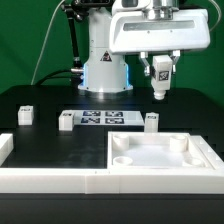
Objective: Assemble one leg
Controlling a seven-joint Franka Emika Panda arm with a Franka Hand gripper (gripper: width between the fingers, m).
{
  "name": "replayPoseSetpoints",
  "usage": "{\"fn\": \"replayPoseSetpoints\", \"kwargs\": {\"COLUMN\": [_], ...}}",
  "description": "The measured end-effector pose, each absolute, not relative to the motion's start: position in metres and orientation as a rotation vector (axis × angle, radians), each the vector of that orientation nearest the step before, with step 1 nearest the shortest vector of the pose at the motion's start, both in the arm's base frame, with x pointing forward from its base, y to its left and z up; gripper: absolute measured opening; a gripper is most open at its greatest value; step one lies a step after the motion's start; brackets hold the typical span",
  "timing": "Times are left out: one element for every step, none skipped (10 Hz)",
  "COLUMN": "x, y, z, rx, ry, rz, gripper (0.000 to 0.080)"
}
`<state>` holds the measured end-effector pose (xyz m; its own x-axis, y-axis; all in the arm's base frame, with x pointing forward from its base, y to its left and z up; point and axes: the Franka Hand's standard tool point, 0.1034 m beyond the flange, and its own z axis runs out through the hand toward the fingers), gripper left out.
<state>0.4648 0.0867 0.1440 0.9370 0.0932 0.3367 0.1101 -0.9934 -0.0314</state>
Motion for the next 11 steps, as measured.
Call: {"fn": "replayPoseSetpoints", "kwargs": {"x": [0.481,0.495,0.510,0.510,0.509,0.509,0.510,0.515,0.528,0.545,0.558], "y": [0.085,0.088,0.089,0.090,0.090,0.090,0.090,0.090,0.092,0.096,0.099], "z": [0.148,0.146,0.148,0.147,0.147,0.146,0.144,0.139,0.136,0.133,0.130], "rx": [-3.040,-3.040,-3.039,-3.036,-3.037,-3.037,-3.036,-3.034,-3.030,-3.023,-3.017], "ry": [-0.203,-0.247,-0.295,-0.285,-0.281,-0.280,-0.295,-0.315,-0.333,-0.342,-0.342], "rz": [-0.552,-0.549,-0.552,-0.555,-0.551,-0.550,-0.550,-0.551,-0.556,-0.567,-0.576], "gripper": [0.0287,0.0287,0.0287,0.0287,0.0287,0.0287,0.0287,0.0287,0.0287,0.0287,0.0287]}}
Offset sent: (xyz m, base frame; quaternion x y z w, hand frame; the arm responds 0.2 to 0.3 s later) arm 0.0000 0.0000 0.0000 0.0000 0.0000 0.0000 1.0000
